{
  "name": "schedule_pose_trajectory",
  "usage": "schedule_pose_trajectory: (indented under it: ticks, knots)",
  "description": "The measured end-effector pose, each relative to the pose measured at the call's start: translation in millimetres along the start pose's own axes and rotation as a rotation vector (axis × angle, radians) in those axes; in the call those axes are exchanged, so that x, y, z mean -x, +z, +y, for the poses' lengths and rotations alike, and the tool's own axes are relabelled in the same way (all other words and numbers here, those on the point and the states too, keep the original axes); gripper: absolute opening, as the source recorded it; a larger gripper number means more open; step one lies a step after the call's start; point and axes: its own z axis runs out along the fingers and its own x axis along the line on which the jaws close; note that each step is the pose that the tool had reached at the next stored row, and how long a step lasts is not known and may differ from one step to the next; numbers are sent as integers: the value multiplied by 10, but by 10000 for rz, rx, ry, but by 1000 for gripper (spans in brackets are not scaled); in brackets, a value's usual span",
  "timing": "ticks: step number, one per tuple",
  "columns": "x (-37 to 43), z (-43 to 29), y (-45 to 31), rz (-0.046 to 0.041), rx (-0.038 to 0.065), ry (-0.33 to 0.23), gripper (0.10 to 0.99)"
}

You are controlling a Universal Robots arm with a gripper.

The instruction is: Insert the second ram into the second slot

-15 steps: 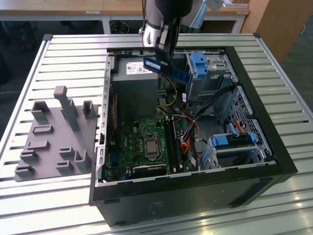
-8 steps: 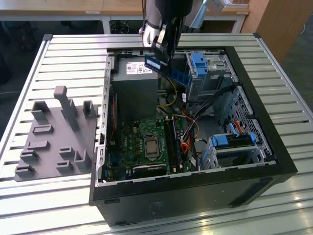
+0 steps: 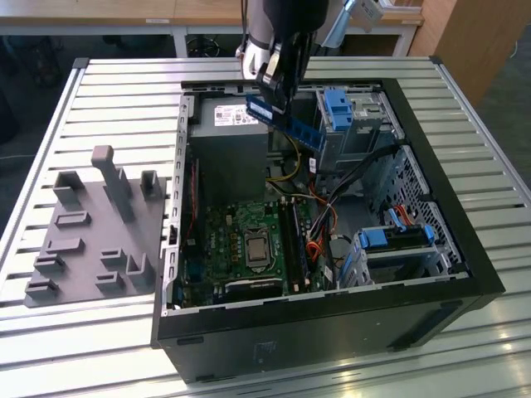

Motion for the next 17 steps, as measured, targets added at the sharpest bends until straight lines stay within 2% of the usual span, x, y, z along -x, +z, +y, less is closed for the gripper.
schedule_pose_trajectory:
  ticks: [8, 17]
  knots:
    - [-37, -27, 0, 10, -14, 282, 137]
    - [-37, -28, 5, -24, -20, 1636, 137]
